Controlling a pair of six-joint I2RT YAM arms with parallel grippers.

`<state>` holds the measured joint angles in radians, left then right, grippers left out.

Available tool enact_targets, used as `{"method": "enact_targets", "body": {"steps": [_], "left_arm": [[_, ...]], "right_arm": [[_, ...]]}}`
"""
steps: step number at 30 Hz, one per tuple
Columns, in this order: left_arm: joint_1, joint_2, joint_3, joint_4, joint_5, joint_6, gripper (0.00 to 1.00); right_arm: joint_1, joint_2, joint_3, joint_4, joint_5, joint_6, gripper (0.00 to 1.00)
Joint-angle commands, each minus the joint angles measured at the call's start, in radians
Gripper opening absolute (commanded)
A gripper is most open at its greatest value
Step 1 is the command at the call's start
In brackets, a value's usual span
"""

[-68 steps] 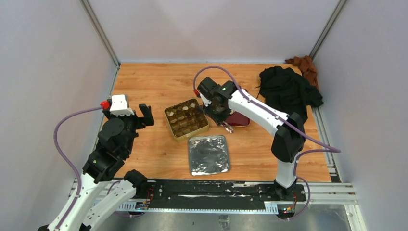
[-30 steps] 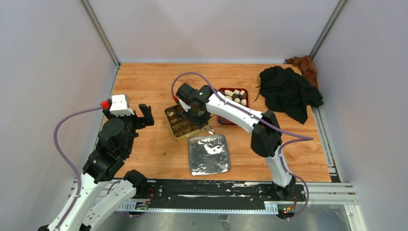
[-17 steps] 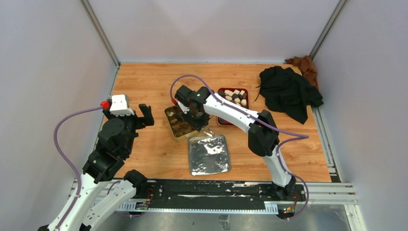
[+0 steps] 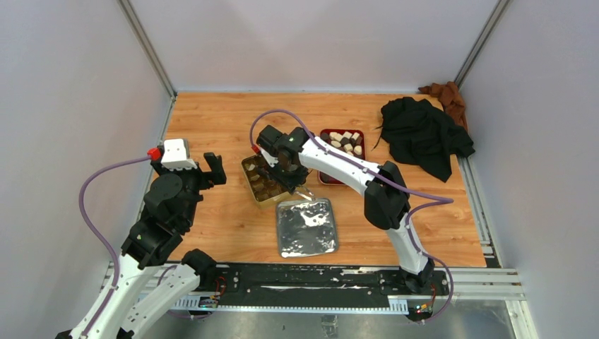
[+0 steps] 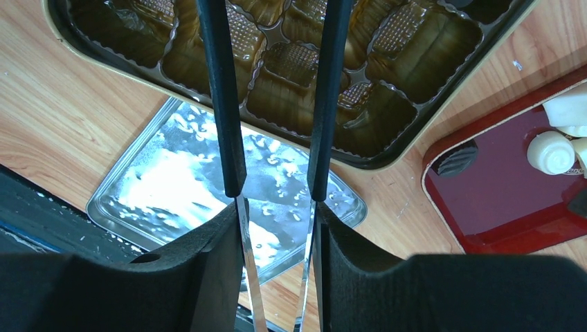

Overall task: Pack the chocolate
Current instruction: Place the fake chocolate in the packing box.

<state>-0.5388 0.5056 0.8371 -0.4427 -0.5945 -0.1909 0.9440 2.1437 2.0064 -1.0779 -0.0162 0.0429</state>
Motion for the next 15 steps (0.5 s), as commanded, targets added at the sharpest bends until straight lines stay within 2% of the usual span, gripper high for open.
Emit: {"method": "enact_targets", "body": {"steps": [1, 15], "left_arm": [[0.002, -0.006, -0.012, 0.024, -0.004, 0.001, 1.00], [0.002, -0.008, -0.012, 0.023, -0.005, 0.001, 1.00]], "right_arm": [[0.019, -0.023, 0.025, -0.036, 0.009, -0.010, 0.42], [0.017, -0.110, -0.008, -0.038, 0.075, -0.006, 0.37]]}}
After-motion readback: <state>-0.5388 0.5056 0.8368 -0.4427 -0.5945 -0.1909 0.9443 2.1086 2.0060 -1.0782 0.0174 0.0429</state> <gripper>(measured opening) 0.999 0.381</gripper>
